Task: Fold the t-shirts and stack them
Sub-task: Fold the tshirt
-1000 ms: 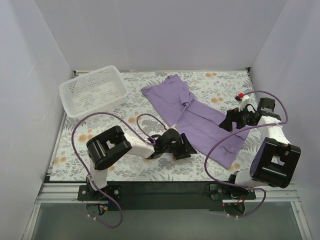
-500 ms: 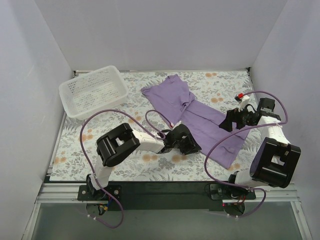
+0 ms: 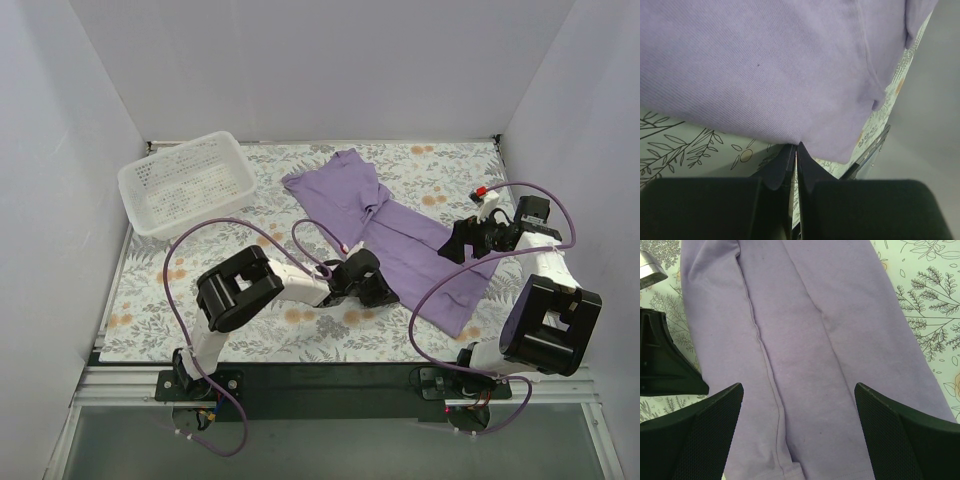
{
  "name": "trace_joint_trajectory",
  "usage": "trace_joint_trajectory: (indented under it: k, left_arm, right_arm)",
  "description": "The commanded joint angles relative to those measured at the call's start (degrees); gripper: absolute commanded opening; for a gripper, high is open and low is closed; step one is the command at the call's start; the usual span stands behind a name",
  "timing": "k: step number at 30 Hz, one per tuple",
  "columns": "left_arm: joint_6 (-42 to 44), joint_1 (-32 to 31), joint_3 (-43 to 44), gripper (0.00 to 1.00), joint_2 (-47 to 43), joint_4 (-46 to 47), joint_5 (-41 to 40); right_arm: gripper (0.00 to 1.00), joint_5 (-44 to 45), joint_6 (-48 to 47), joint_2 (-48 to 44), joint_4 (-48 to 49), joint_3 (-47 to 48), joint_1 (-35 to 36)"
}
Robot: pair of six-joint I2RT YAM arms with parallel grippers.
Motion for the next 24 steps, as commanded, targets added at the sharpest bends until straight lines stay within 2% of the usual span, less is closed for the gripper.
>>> trace_joint_trajectory:
  k: [1,6,14,24]
  left_arm:
    - [5.4,0.2,-4.2,0.0,0.3,-5.6,-1.5]
    - [7.6,0.2,-9.7,0.0,-4.1,-4.4,0.9]
    - [9.9,0.2,-25.2,0.0,-15.5,-1.1,6.5]
    - [13.4,0.3,-31.4,0.0,-24.1,-4.8,8.8]
  right_arm:
    - [0.98,-1.2,-1.1,-0.3,-0.9,-0.1,-0.2]
    - [0.98,-1.0,-1.4,-0.4,-1.0,-0.2,-0.2]
    - [0.98,-1.4,-2.0,0.2,-1.2,-0.2,-0.1]
    - [0.98,-1.2,-3.9,2.0,-3.3,0.6,2.7]
